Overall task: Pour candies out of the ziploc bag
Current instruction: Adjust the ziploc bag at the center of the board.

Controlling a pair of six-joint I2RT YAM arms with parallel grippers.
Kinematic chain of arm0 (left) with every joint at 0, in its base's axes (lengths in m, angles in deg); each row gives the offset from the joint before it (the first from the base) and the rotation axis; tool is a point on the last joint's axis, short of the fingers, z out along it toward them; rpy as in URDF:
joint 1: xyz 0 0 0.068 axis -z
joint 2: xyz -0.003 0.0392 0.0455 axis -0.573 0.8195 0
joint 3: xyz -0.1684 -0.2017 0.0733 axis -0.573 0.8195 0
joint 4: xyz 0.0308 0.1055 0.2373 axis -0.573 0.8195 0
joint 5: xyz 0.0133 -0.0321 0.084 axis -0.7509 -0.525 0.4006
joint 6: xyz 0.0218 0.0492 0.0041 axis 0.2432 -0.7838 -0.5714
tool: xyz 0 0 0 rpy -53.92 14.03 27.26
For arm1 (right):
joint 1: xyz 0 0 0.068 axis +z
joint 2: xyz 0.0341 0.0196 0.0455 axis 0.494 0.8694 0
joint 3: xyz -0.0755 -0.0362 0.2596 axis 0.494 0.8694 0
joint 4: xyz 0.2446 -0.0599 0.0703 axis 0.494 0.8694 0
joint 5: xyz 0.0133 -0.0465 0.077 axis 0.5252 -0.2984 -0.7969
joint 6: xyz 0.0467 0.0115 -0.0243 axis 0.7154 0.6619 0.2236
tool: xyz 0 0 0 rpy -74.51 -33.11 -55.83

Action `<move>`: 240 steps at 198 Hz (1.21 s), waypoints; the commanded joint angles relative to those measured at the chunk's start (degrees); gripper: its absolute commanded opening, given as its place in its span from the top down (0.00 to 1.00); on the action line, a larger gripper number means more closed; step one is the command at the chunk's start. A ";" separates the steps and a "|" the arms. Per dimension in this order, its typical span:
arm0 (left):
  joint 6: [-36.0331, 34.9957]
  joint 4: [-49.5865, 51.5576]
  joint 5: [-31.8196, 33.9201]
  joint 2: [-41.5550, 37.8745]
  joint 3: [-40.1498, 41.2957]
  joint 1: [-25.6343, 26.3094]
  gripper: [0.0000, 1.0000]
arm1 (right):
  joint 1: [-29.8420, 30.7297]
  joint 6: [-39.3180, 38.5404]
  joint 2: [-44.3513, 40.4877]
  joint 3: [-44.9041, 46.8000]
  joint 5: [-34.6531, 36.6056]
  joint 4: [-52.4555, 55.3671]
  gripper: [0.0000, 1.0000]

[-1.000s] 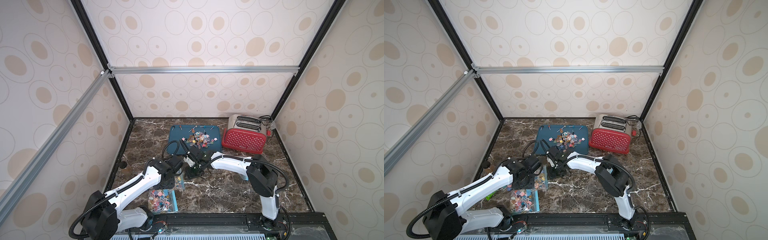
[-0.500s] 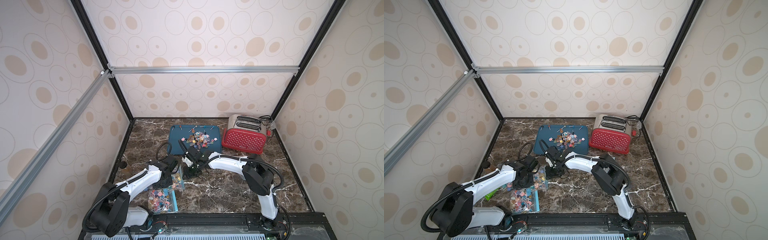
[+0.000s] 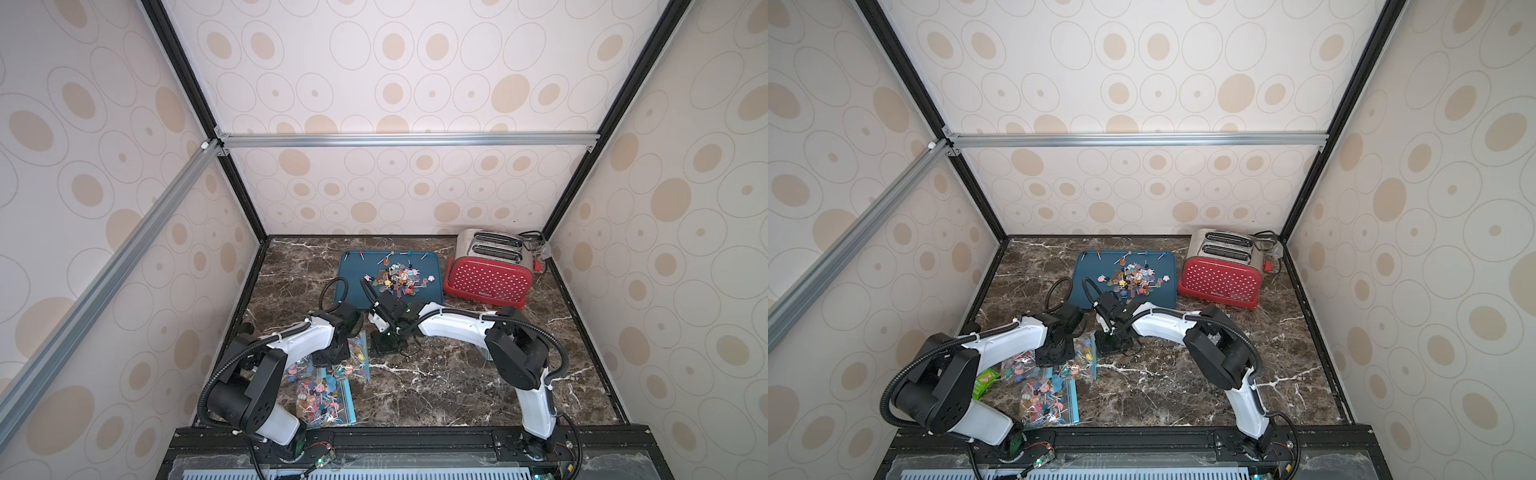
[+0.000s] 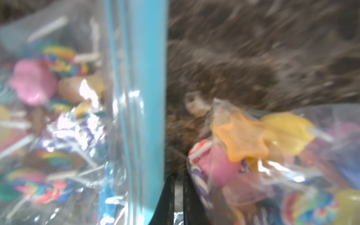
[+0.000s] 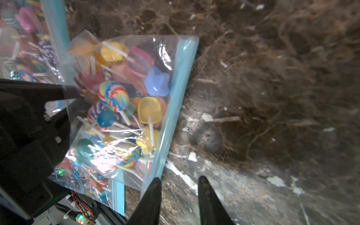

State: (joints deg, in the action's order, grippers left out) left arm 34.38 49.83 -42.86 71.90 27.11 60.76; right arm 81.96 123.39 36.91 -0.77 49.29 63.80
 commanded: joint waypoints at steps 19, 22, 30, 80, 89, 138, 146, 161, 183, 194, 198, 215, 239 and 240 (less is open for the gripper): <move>-4.75 -6.75 -7.04 1.88 -3.64 1.25 0.88 | -3.56 -0.38 -6.44 5.00 2.78 0.91 0.65; -4.97 -6.78 -7.37 1.96 -3.90 1.41 0.88 | -3.88 -0.36 -6.96 5.49 3.05 0.98 0.65; -5.40 -7.15 -8.40 2.21 -4.52 1.99 0.88 | -4.63 -0.37 -8.01 6.51 3.56 1.13 0.65; -5.90 -8.96 -12.14 4.00 -6.58 4.70 0.87 | -6.77 -1.12 -11.63 11.10 3.79 1.58 0.64; -5.76 -7.55 -9.88 3.53 -6.83 4.72 0.88 | -6.76 -1.14 -11.52 11.61 2.75 1.28 0.64; -7.28 1.34 -1.40 -0.53 -9.48 3.82 0.86 | -3.29 -1.61 -9.68 12.76 0.18 0.98 0.65; -7.49 2.19 -0.80 -1.28 -9.76 3.66 0.85 | -2.43 -1.56 -8.99 12.46 0.01 0.76 0.65; -7.80 3.63 0.33 -2.75 -10.22 3.38 0.84 | -0.90 -1.03 -7.15 11.69 -0.26 0.35 0.66; -8.00 5.37 1.09 -4.96 -10.49 2.77 0.83 | 0.36 0.13 -4.36 10.31 -0.87 -0.73 0.68; -8.06 6.15 1.50 -6.14 -10.49 2.49 0.82 | 0.87 0.27 -3.42 9.60 -1.04 -0.78 0.68; -8.09 6.44 1.61 -6.59 -10.49 2.35 0.82 | 0.95 0.23 -3.12 9.32 -1.06 -0.69 0.68; -8.28 7.55 2.10 -8.40 -10.58 2.01 0.81 | 1.22 0.32 -1.79 8.14 -1.18 -0.76 0.68; -8.46 8.70 2.52 -10.42 -10.75 1.53 0.80 | 1.35 0.73 0.04 6.11 -1.83 -2.04 0.69; -8.50 8.73 2.47 -10.51 -10.75 1.49 0.80 | 1.39 0.76 0.09 6.03 -1.88 -2.19 0.69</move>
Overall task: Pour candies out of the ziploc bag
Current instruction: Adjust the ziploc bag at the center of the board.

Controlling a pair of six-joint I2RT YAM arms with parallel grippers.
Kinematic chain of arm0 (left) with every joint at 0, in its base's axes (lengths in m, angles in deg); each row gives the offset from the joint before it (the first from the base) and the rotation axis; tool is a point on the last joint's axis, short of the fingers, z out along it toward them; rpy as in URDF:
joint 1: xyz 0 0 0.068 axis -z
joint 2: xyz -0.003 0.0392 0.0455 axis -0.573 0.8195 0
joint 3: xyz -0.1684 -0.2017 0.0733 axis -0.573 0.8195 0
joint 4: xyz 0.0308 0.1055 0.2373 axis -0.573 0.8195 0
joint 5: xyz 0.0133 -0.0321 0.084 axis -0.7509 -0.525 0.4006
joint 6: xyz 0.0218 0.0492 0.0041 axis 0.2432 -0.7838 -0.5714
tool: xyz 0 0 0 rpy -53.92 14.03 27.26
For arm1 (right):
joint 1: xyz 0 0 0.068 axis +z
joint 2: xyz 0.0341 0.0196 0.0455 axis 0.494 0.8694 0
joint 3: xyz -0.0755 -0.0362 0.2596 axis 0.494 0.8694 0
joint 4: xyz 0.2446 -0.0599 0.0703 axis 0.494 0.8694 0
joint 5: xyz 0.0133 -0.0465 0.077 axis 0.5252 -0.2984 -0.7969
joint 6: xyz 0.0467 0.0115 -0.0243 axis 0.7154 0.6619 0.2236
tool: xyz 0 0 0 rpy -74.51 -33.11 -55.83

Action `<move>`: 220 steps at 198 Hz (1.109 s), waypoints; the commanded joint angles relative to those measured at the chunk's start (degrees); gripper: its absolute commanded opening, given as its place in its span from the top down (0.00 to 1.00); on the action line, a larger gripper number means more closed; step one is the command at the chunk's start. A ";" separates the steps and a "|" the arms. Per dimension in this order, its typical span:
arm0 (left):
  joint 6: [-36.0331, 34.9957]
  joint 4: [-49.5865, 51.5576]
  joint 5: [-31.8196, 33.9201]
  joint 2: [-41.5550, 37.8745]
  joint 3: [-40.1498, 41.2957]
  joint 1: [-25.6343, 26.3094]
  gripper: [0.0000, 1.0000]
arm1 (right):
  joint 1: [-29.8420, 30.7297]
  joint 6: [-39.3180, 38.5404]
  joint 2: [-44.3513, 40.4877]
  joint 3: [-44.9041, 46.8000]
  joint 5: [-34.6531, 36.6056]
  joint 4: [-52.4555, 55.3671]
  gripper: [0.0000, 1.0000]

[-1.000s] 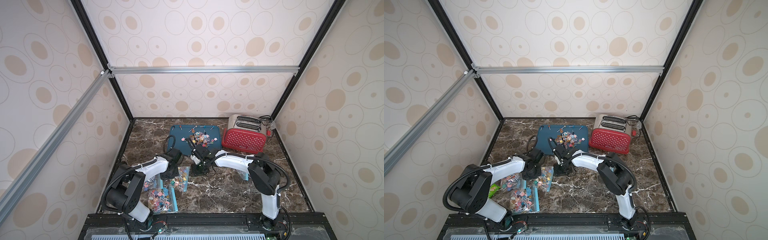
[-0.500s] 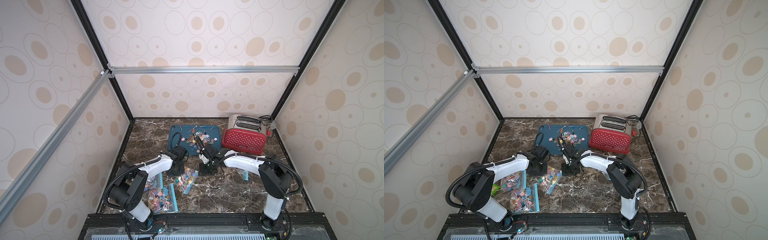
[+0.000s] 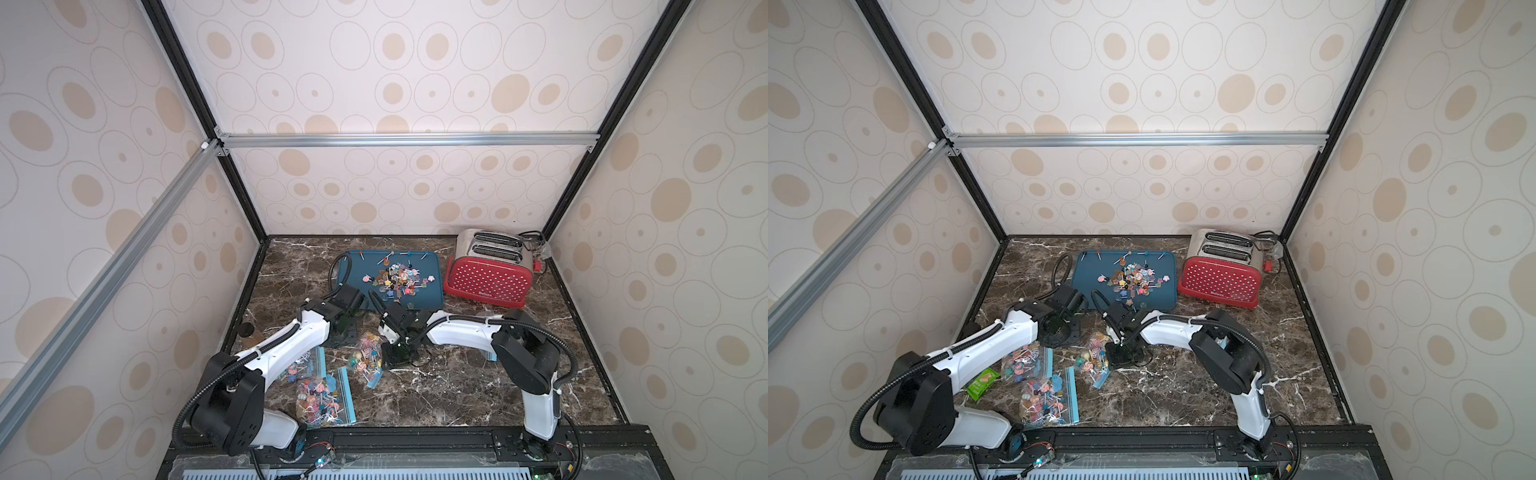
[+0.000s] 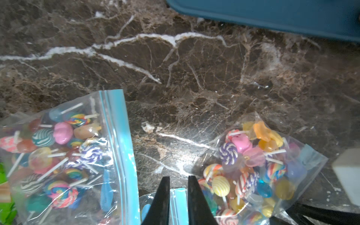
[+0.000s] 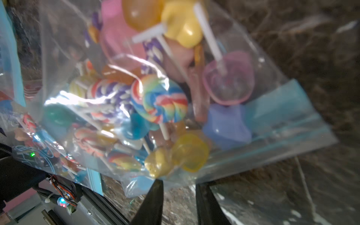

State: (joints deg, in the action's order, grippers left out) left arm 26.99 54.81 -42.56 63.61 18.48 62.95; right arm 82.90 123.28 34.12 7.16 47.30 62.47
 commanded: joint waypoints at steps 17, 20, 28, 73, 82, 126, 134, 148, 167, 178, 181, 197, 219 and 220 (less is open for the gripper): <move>-1.22 4.34 2.36 -3.31 -2.12 -0.83 0.80 | 0.45 1.23 4.14 -3.75 -0.62 -2.48 0.70; -1.22 4.44 2.45 -3.47 -2.12 -0.92 0.80 | 0.43 1.32 4.35 -4.15 -0.76 -2.73 0.70; -1.21 4.66 2.64 -3.86 -2.04 -0.94 0.80 | 0.40 1.51 4.82 -4.93 -1.15 -3.39 0.70; -1.23 5.71 3.52 -5.80 -1.51 -1.51 0.80 | 0.49 1.95 6.76 -9.35 -3.45 -5.94 0.70; -1.25 5.85 3.68 -6.06 -1.35 -1.58 0.79 | 0.49 1.95 7.26 -10.16 -3.80 -6.10 0.71; -1.42 5.87 3.28 -6.43 -1.02 -1.71 0.79 | 0.48 3.60 9.00 -13.77 -6.94 -9.07 0.76; -1.32 5.73 3.03 -6.44 -0.82 -1.70 0.79 | 0.49 3.99 9.22 -14.30 -7.30 -9.50 0.79; -1.25 5.33 2.66 -6.44 -0.30 -1.67 0.79 | 0.41 4.32 9.67 -15.35 -7.67 -9.62 0.88; -1.06 4.82 2.14 -6.53 0.31 -1.71 0.79 | 0.49 4.71 9.58 -15.85 -8.26 -10.29 0.96; -0.97 4.59 1.87 -6.63 0.58 -1.64 0.79 | 0.49 4.85 9.30 -16.01 -8.60 -10.47 0.96; -0.94 4.47 1.79 -6.62 0.64 -1.70 0.79 | 0.46 4.85 9.21 -15.94 -8.78 -10.58 0.96; -0.96 4.27 1.51 -6.62 0.87 -1.66 0.79 | 0.44 5.19 8.61 -15.62 -9.83 -12.12 0.96; -1.02 4.05 1.07 -6.53 1.09 -1.63 0.78 | 0.43 6.19 7.80 -14.75 -11.56 -14.94 0.92; -0.99 4.05 1.07 -6.53 1.11 -1.67 0.77 | 0.41 6.31 7.74 -14.74 -11.64 -15.00 0.92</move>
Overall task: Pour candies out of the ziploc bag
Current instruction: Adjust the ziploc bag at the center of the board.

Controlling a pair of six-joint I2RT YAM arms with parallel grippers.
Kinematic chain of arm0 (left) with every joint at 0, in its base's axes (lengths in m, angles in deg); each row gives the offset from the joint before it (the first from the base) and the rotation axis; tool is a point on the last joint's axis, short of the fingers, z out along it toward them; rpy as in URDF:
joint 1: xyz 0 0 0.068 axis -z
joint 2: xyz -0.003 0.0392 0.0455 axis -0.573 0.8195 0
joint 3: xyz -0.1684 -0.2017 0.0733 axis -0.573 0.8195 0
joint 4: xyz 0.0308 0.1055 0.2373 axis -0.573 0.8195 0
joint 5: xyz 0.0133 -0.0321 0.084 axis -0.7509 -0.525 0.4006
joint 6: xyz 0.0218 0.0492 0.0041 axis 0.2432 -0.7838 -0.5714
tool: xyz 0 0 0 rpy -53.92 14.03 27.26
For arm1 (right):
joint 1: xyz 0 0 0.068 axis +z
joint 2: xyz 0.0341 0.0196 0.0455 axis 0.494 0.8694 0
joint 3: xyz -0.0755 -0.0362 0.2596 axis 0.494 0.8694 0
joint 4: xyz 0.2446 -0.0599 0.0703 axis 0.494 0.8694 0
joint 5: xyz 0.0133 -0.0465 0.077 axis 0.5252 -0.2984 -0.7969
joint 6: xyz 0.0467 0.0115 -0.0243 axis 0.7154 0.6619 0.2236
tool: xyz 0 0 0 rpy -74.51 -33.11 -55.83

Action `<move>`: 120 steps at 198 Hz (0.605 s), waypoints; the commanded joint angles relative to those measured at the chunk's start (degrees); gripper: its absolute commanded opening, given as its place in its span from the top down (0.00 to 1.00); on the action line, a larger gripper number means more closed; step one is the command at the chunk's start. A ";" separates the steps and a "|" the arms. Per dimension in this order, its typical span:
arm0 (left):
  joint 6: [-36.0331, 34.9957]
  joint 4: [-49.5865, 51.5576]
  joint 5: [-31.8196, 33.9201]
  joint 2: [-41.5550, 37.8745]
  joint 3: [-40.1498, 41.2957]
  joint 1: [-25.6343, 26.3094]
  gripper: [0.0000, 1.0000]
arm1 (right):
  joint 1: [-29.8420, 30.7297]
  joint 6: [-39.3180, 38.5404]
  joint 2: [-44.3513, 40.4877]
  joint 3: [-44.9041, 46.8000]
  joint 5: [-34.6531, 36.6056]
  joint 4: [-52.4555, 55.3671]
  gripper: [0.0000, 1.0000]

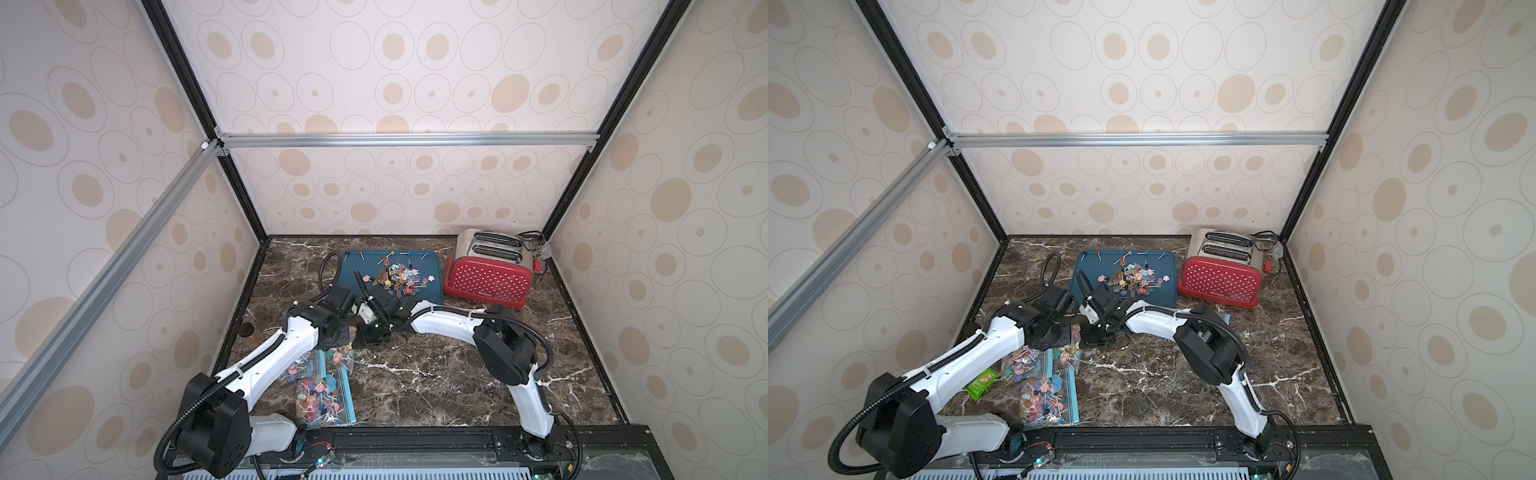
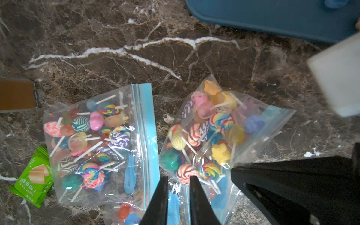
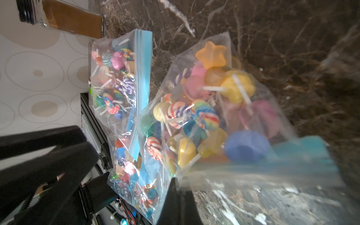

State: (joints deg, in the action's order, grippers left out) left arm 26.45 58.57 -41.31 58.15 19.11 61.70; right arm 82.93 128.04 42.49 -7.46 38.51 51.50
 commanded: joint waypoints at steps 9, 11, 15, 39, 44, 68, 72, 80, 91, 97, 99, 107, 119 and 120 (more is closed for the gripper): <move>-0.48 0.21 -0.35 -1.07 0.54 -0.40 0.76 | 0.45 1.82 -0.85 0.05 -3.13 -4.23 0.88; -0.46 0.20 -0.35 -1.07 0.57 -0.38 0.76 | 0.44 1.84 -0.97 0.13 -3.25 -4.31 0.88; -0.47 0.20 -0.44 -1.07 0.65 -0.46 0.75 | 0.40 1.84 -1.19 0.27 -3.41 -4.52 0.86; -0.67 -0.02 -0.71 -0.98 0.76 -0.42 0.73 | 0.38 2.59 -3.62 2.60 -3.63 -6.05 0.76; -0.61 -0.11 -0.75 -0.90 0.80 -0.44 0.73 | 0.41 2.69 -4.32 3.24 -3.67 -6.61 0.75; -0.74 -0.21 -1.05 -0.55 0.85 -0.45 0.72 | 0.11 3.27 -7.53 6.31 -3.07 -8.74 0.72; -0.77 -0.24 -1.13 -0.46 0.89 -0.41 0.72 | 0.02 3.45 -8.10 6.91 -2.94 -9.17 0.72; -0.77 -0.45 -1.27 -0.37 1.00 -0.45 0.72 | -0.34 3.76 -9.01 8.03 -2.64 -9.68 0.71; -0.74 -0.78 -1.45 -0.20 1.24 -0.44 0.71 | -0.97 4.35 -10.06 9.44 -2.51 -10.40 0.71; -0.74 -0.89 -1.57 -0.11 1.39 -0.46 0.70 | -1.33 4.50 -10.54 10.26 -2.50 -10.93 0.71; -0.74 -0.99 -1.62 -0.15 1.40 -0.42 0.70 | -1.43 4.55 -10.71 10.50 -2.41 -10.95 0.71; -0.82 -1.32 -1.82 0.06 1.71 -0.41 0.69 | -1.98 4.63 -11.32 11.35 -1.88 -10.41 0.71; -0.82 -1.91 -2.15 0.35 2.12 -0.47 0.68 | -2.79 3.98 -11.75 11.87 -0.34 -7.53 0.70; -0.80 -2.04 -2.18 0.39 2.19 -0.47 0.68 | -2.79 3.88 -11.75 11.90 -0.19 -7.17 0.70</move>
State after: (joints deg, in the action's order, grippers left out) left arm 26.10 57.17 -43.10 58.19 20.60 61.68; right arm 81.90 131.54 32.81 2.62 35.91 42.54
